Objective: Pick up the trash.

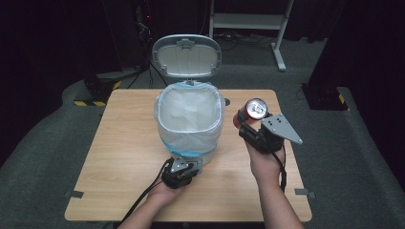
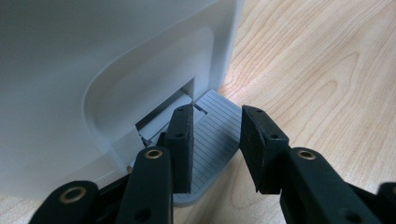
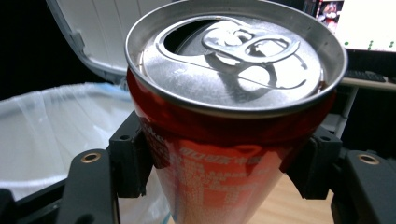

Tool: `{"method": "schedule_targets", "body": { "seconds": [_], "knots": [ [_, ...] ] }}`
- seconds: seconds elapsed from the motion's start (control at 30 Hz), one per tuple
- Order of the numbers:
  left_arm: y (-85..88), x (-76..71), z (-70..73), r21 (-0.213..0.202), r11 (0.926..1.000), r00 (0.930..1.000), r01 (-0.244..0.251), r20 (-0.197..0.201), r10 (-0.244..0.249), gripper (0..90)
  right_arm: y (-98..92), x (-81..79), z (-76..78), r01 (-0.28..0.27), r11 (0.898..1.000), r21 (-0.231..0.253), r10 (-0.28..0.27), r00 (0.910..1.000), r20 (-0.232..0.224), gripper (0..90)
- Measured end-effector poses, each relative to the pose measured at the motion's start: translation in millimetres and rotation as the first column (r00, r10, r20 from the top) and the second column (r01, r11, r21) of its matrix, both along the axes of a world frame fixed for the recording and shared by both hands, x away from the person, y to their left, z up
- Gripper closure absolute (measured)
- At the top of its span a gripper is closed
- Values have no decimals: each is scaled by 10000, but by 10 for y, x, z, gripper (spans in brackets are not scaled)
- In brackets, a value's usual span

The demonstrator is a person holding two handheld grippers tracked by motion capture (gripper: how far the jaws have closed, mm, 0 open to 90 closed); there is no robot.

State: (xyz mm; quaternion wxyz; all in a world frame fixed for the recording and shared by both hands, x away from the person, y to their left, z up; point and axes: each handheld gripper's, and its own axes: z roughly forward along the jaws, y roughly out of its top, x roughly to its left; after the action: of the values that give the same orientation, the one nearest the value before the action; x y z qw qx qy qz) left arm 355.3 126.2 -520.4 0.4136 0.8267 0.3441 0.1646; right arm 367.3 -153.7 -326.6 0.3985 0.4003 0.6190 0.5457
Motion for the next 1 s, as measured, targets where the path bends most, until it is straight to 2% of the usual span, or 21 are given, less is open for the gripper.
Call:
{"method": "schedule_targets", "body": {
  "seconds": [0.17, 0.2, 0.33, 0.73, 1.0],
  "knots": [
    [1, 2, 0, -4, 10000, 10000, 13, 2, -13, 649, 51, 3, 140, -15, 9999, 135, 10, 9994, 341, 339],
    [-5, -2, -5, -104, 9999, 9999, 29, -120, -31, 650, 59, 3, 159, -28, 9999, 127, 23, 9992, 396, 339],
    [-4, 1, -3, -140, 9999, 10000, -46, -18, 46, 650, 127, -4, 248, -35, 10000, 56, 31, 9975, 700, 339],
    [-3, 2, -4, -155, 9999, 10000, -41, -29, 41, 650, 347, 43, 424, -367, 9993, -8, 365, 9934, 1089, 339],
    [3, 5, 0, -163, 9999, 10000, -28, -74, 27, 650, 596, 103, 536, -818, 9966, -73, 821, 9899, 1158, 339]
  ]
}}
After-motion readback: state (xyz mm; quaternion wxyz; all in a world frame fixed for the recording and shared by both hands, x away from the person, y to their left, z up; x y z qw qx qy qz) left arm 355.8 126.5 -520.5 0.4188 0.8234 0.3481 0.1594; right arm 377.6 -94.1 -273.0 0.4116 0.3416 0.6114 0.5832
